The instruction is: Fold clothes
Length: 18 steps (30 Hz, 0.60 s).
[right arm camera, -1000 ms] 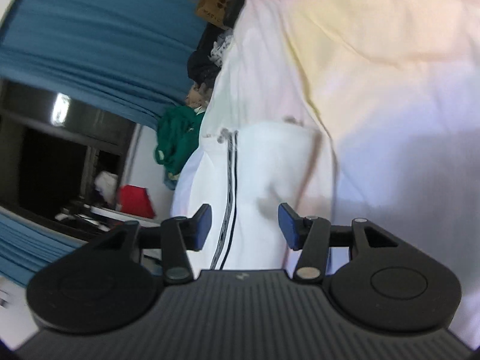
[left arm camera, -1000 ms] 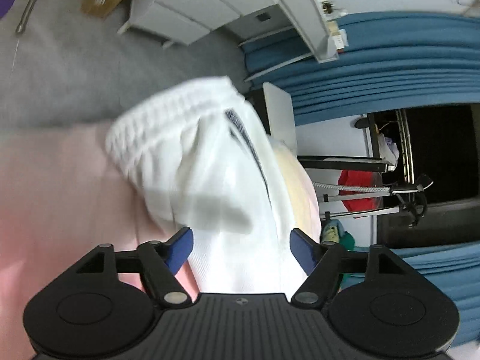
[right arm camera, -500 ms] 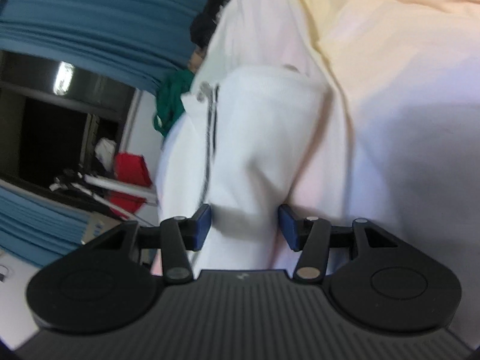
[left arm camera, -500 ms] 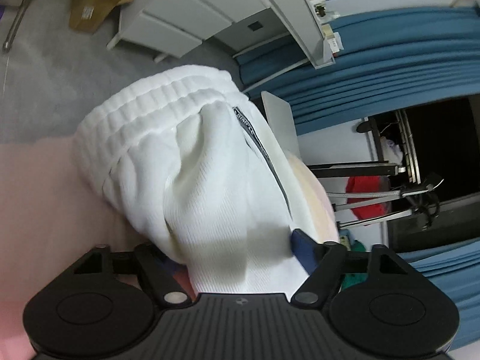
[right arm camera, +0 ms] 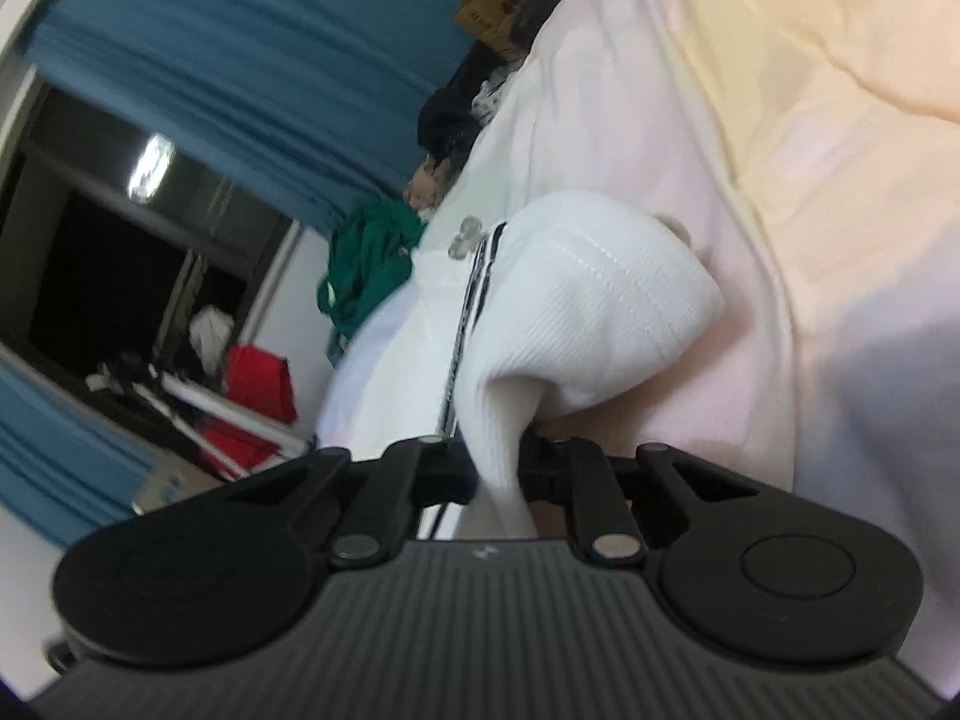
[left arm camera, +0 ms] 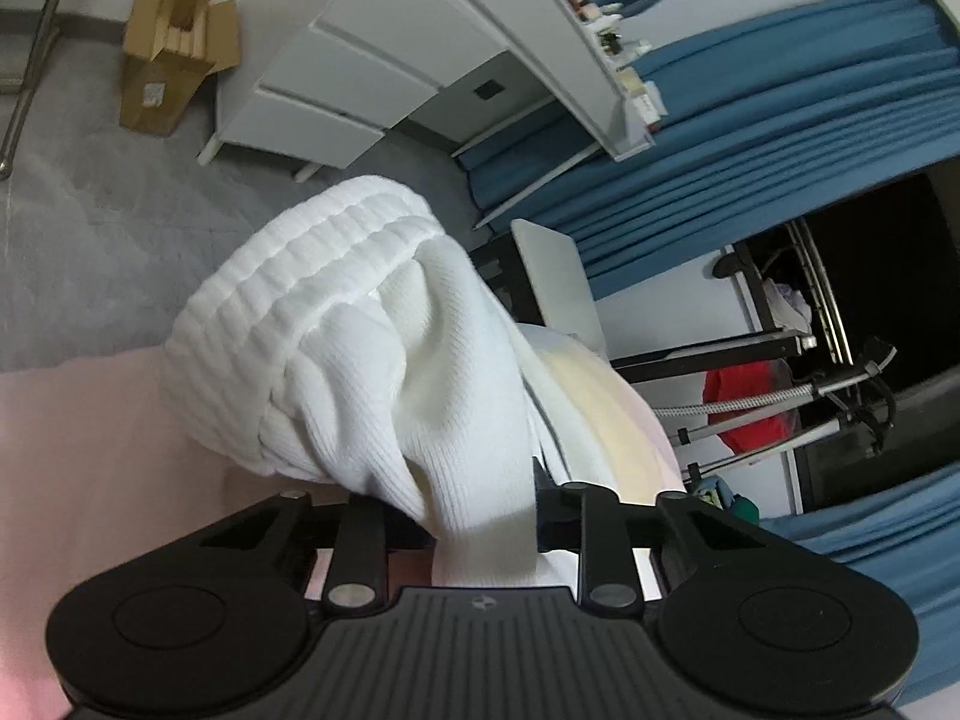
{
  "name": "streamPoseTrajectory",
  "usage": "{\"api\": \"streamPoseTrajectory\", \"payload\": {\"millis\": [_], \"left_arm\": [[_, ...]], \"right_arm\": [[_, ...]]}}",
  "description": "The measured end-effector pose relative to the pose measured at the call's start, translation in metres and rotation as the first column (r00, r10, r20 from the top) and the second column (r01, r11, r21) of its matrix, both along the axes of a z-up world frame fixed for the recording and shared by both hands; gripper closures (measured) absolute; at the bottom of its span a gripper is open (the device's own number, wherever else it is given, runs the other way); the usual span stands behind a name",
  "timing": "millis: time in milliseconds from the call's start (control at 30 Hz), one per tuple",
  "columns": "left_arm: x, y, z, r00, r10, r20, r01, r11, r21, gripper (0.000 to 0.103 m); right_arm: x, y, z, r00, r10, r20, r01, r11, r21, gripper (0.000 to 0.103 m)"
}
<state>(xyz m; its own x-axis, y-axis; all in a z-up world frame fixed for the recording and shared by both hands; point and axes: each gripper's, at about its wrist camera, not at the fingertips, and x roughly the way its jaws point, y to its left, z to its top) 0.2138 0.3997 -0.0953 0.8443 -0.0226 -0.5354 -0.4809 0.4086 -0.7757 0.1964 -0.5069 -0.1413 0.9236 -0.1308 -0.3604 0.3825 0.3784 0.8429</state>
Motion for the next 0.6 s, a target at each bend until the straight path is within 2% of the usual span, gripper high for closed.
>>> {"api": "streamPoseTrajectory", "payload": {"millis": [67, 167, 333, 533, 600], "left_arm": [[-0.004, -0.001, 0.006, 1.000, -0.006, 0.017, 0.006, 1.000, 0.001, 0.080], [-0.014, -0.007, 0.018, 0.998, -0.041, 0.042, 0.039, 0.998, 0.041, 0.080], [-0.034, -0.021, 0.033, 0.991, -0.095, 0.094, 0.095, 0.995, 0.002, 0.081], [-0.057, -0.053, 0.049, 0.973, -0.210, 0.094, 0.208, 0.978, 0.028, 0.081], [-0.066, -0.063, 0.047, 0.968, -0.246, 0.048, 0.244, 0.969, 0.039, 0.080]], "right_arm": [[-0.011, -0.001, 0.008, 1.000, 0.002, 0.022, -0.002, 1.000, -0.001, 0.090], [-0.032, -0.004, 0.017, 0.999, -0.007, 0.048, 0.006, 1.000, 0.013, 0.090], [-0.074, -0.021, 0.019, 0.996, -0.079, 0.049, 0.076, 0.995, 0.059, 0.090], [-0.128, -0.046, 0.008, 0.983, -0.180, 0.025, 0.177, 0.979, 0.103, 0.090], [-0.144, -0.054, 0.000, 0.978, -0.206, 0.010, 0.204, 0.973, 0.107, 0.090]]}}
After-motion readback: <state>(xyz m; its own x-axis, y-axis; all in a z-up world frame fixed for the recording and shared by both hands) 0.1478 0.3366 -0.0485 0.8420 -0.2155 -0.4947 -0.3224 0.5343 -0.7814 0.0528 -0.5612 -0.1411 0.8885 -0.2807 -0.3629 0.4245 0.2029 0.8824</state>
